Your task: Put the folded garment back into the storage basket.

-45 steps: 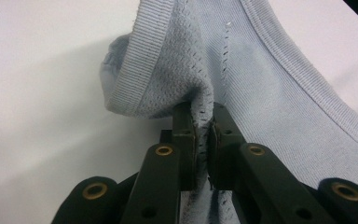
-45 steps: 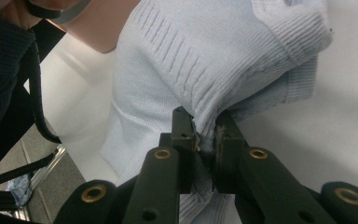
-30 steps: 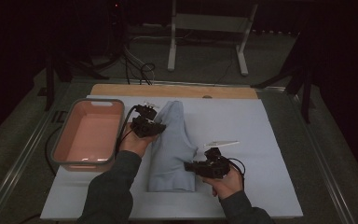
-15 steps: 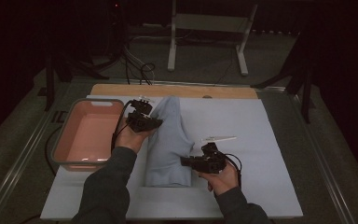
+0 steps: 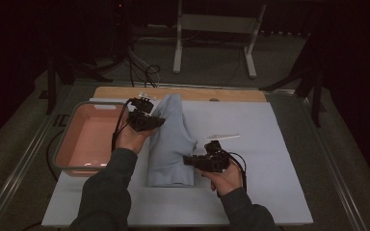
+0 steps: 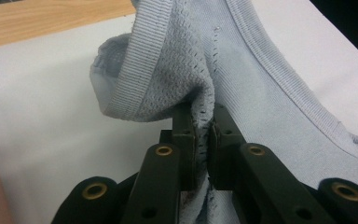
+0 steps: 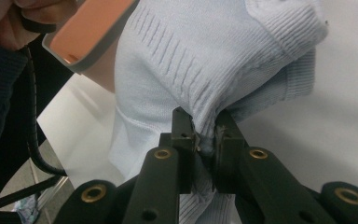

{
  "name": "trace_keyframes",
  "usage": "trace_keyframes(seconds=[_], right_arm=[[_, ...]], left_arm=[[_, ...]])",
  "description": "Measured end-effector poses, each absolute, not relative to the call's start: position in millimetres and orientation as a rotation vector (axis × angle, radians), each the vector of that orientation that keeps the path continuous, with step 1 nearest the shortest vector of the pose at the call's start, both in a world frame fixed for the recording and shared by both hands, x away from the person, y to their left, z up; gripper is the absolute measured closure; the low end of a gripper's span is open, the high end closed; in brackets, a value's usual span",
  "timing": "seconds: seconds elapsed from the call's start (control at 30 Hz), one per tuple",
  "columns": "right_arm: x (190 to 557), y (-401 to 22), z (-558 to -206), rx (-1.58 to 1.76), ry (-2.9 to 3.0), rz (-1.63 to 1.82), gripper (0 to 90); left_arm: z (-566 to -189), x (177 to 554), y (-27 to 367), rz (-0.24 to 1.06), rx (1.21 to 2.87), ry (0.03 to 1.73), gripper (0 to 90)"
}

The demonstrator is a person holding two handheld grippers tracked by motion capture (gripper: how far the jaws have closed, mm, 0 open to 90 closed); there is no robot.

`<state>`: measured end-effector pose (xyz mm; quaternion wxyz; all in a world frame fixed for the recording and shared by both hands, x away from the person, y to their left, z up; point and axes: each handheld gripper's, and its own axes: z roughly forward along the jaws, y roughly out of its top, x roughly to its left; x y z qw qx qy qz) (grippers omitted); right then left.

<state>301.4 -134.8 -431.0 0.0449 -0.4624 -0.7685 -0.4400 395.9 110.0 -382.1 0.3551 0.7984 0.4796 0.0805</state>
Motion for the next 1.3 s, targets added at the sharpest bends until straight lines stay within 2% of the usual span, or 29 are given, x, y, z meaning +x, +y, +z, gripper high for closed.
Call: trace_keyframes(seconds=[1.3], right_arm=[[326,-98,-408,-1.365,-2.32,-1.416,82.6]], left_arm=[[-346,408,136,0.269,2.02,1.234,83.9]])
